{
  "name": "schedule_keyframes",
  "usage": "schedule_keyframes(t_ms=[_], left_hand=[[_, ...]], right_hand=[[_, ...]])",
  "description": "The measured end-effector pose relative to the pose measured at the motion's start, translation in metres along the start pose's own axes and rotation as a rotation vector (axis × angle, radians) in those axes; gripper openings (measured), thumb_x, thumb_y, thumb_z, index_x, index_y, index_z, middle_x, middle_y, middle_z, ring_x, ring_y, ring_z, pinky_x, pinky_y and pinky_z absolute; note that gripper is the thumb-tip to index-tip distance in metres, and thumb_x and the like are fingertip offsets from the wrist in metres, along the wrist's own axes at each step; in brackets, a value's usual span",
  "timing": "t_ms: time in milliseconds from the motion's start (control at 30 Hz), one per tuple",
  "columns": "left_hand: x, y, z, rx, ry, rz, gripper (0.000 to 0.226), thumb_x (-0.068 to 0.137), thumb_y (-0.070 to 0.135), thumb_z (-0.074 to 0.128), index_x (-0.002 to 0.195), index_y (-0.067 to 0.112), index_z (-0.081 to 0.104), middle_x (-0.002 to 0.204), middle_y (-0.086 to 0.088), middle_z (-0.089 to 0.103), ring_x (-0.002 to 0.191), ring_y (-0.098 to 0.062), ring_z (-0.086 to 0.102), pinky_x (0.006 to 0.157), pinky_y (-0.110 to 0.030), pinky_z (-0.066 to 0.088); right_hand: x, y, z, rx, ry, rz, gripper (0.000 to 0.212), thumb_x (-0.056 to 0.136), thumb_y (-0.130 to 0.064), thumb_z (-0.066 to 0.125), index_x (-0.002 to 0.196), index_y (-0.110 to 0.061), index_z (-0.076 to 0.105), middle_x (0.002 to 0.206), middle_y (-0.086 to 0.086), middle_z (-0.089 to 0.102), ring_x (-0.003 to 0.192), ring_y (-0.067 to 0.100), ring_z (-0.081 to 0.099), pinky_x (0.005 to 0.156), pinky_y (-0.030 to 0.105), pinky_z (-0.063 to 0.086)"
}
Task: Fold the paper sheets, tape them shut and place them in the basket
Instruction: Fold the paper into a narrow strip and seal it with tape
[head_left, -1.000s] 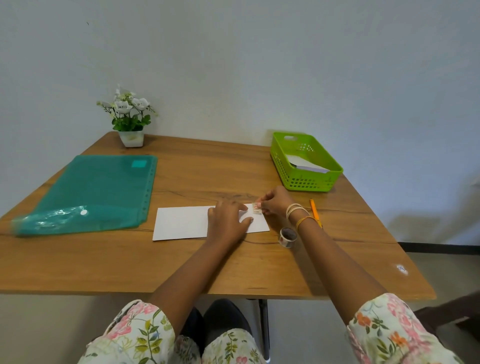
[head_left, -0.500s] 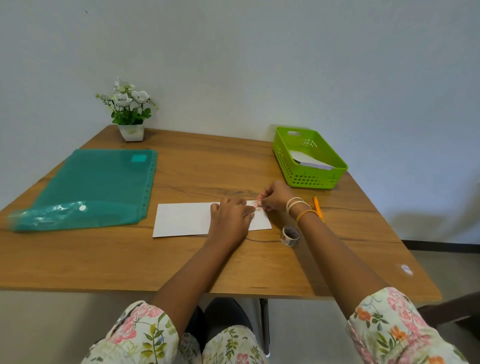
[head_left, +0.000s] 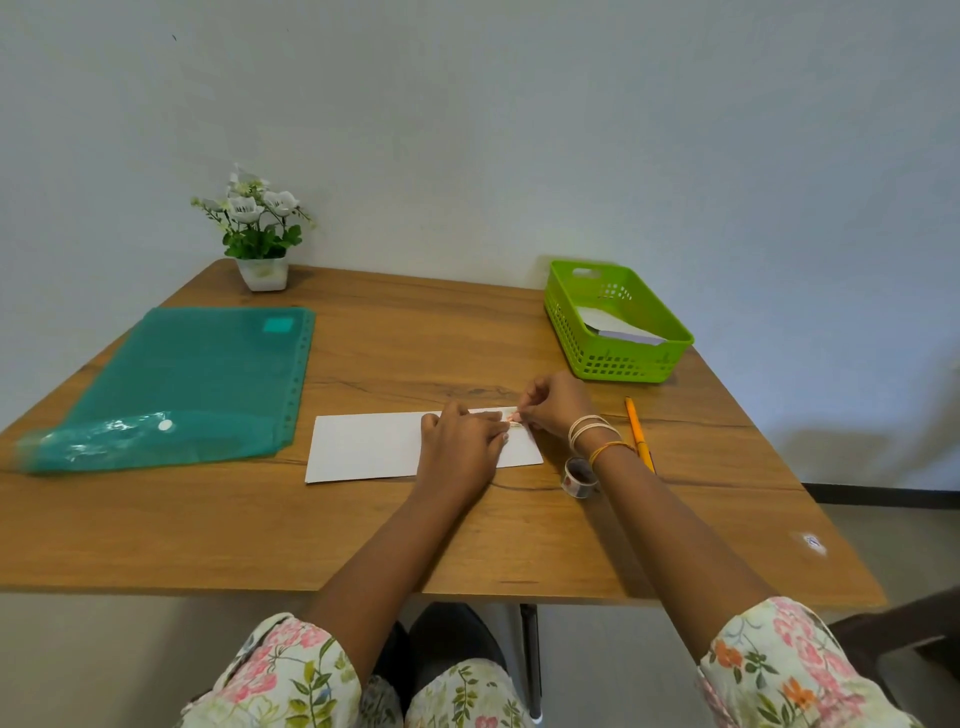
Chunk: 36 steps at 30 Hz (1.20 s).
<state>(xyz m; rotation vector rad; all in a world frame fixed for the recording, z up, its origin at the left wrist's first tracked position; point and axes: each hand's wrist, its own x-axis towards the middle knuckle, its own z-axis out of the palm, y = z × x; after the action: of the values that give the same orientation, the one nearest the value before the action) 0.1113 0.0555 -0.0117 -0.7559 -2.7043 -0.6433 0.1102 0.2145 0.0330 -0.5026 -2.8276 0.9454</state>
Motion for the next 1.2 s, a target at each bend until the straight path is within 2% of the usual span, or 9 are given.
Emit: schedule_keyframes(t_ms=[233, 333, 433, 567, 700, 833, 933, 1067, 1200], left_hand=[[-0.001, 0.000, 0.000, 0.004, -0.005, -0.003, 0.030, 0.095, 0.042, 0.051, 0.119, 0.034, 0.066, 0.120, 0.012, 0.066, 0.112, -0.017, 0.046, 0.083, -0.036, 0.028], [-0.001, 0.002, -0.001, 0.028, -0.022, 0.003, 0.031, 0.096, 0.041, 0.048, 0.122, 0.034, 0.064, 0.129, 0.015, 0.061, 0.117, -0.018, 0.045, 0.085, -0.037, 0.029], [-0.002, 0.002, -0.001, 0.058, -0.050, 0.013, 0.036, 0.097, 0.040, 0.044, 0.129, 0.034, 0.058, 0.137, 0.013, 0.054, 0.123, -0.019, 0.043, 0.089, -0.039, 0.029], [-0.001, 0.003, -0.001, 0.108, -0.094, 0.014, 0.043, 0.097, 0.045, 0.036, 0.136, 0.032, 0.049, 0.145, 0.009, 0.047, 0.128, -0.022, 0.039, 0.092, -0.042, 0.029], [0.000, 0.003, -0.001, 0.077, -0.095, -0.018, 0.046, 0.097, 0.052, 0.031, 0.135, 0.036, 0.050, 0.144, 0.010, 0.048, 0.127, -0.021, 0.038, 0.093, -0.042, 0.028], [0.006, 0.006, -0.002, -0.011, -0.065, -0.203, 0.047, 0.093, 0.059, 0.041, 0.129, 0.036, 0.058, 0.125, 0.002, 0.062, 0.118, -0.019, 0.044, 0.090, -0.038, 0.030], [0.009, 0.011, 0.001, 0.032, -0.052, -0.274, 0.045, 0.090, 0.062, 0.047, 0.124, 0.037, 0.062, 0.115, -0.001, 0.065, 0.112, -0.019, 0.047, 0.085, -0.036, 0.031], [0.012, 0.010, 0.002, 0.016, -0.059, -0.287, 0.046, 0.086, 0.061, 0.053, 0.126, 0.039, 0.060, 0.120, 0.000, 0.064, 0.114, -0.019, 0.046, 0.085, -0.036, 0.031], [0.013, 0.003, -0.004, -0.040, -0.181, -0.243, 0.061, 0.081, 0.064, 0.057, 0.135, 0.035, 0.051, 0.134, -0.002, 0.056, 0.125, -0.023, 0.040, 0.093, -0.040, 0.032]], right_hand=[[-0.005, 0.002, -0.003, -0.042, -0.083, -0.036, 0.007, 0.078, -0.016, 0.076, 0.085, -0.015, 0.078, 0.084, 0.005, 0.074, 0.067, 0.007, 0.056, 0.061, 0.021, 0.042], [-0.006, 0.004, -0.007, -0.005, -0.139, -0.022, 0.015, 0.078, -0.014, 0.076, 0.093, -0.014, 0.077, 0.088, 0.007, 0.073, 0.073, 0.010, 0.057, 0.068, 0.022, 0.045], [-0.008, 0.006, -0.011, 0.081, -0.205, -0.007, 0.024, 0.078, -0.008, 0.076, 0.102, -0.008, 0.074, 0.087, 0.009, 0.070, 0.074, 0.009, 0.055, 0.064, 0.017, 0.043], [-0.010, 0.009, -0.014, 0.194, -0.262, 0.037, 0.033, 0.076, -0.005, 0.077, 0.108, -0.006, 0.071, 0.073, -0.002, 0.059, 0.078, 0.014, 0.053, 0.075, 0.026, 0.045], [-0.013, 0.015, -0.010, 0.401, -0.136, 0.104, 0.021, 0.078, -0.010, 0.077, 0.098, -0.007, 0.075, 0.086, 0.010, 0.071, 0.079, 0.014, 0.059, 0.078, 0.027, 0.049], [-0.013, 0.009, -0.004, 0.267, -0.107, 0.096, 0.018, 0.075, -0.022, 0.080, 0.091, -0.014, 0.078, 0.087, 0.003, 0.074, 0.074, 0.006, 0.058, 0.071, 0.023, 0.045], [-0.014, 0.008, -0.005, 0.234, -0.117, 0.099, 0.020, 0.075, -0.020, 0.080, 0.094, -0.013, 0.077, 0.091, 0.005, 0.073, 0.082, 0.010, 0.059, 0.079, 0.029, 0.048], [-0.016, 0.007, -0.010, 0.284, -0.177, 0.116, 0.028, 0.074, -0.011, 0.080, 0.101, -0.007, 0.074, 0.088, 0.005, 0.069, 0.082, 0.012, 0.059, 0.077, 0.026, 0.048], [-0.018, 0.006, -0.014, 0.287, -0.230, 0.131, 0.031, 0.076, -0.001, 0.076, 0.106, -0.004, 0.072, 0.084, 0.004, 0.064, 0.078, 0.012, 0.056, 0.071, 0.022, 0.046]])
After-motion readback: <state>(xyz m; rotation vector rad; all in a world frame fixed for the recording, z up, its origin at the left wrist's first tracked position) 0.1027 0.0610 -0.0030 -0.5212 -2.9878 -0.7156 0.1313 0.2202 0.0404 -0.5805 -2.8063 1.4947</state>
